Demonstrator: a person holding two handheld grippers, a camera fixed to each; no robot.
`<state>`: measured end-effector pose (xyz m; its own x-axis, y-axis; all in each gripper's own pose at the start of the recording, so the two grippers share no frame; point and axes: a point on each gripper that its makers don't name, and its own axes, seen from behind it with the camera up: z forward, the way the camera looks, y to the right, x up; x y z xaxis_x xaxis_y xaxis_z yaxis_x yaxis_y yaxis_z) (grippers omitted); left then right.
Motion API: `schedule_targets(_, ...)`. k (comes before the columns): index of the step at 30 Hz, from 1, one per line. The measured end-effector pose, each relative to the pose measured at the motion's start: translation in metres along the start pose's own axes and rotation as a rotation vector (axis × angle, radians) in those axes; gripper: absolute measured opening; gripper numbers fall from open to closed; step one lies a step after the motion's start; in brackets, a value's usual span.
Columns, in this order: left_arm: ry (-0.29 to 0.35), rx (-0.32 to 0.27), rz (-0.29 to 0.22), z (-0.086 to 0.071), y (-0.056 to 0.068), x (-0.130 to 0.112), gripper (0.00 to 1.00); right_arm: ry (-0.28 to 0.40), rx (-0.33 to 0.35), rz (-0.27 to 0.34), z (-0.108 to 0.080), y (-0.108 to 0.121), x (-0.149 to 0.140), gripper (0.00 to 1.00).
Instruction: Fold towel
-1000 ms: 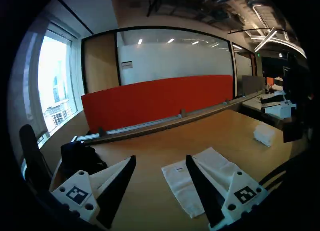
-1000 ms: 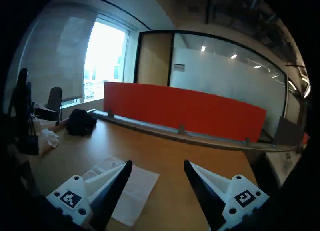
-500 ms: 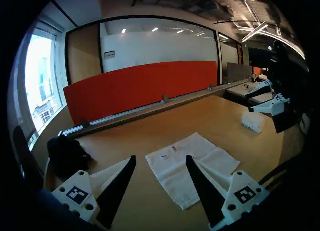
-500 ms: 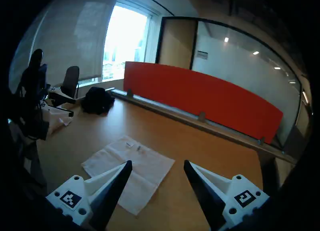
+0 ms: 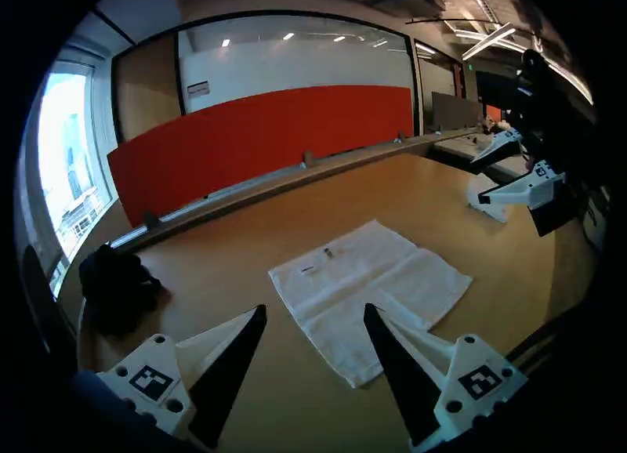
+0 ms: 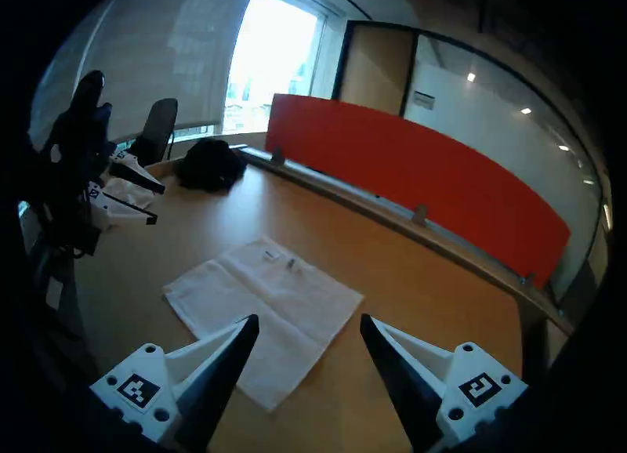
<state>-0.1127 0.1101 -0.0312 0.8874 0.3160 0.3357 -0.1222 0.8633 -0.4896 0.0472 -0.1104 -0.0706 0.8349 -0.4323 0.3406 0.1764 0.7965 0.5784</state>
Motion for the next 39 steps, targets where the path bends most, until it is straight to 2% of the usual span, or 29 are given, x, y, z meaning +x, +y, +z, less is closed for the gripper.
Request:
schedule_targets(8,-0.039,-0.045,0.0,0.014,0.017,-0.028,0.92,-0.039,0.038,-0.008,0.015,-0.014,-0.028,1.0)
schedule_targets(20,-0.125,-0.083,0.028,0.037,0.03,-0.072,0.92,-0.116,0.077,0.01,0.036,-0.03,-0.075,1.0)
schedule_targets(29,-0.194,-0.12,0.032,0.051,0.041,-0.102,0.92,-0.187,0.118,-0.01,0.045,-0.046,-0.112,1.0)
schedule_targets(39,-0.272,-0.167,0.042,0.061,0.056,-0.126,0.92,-0.253,0.147,-0.002,0.053,-0.051,-0.141,0.99)
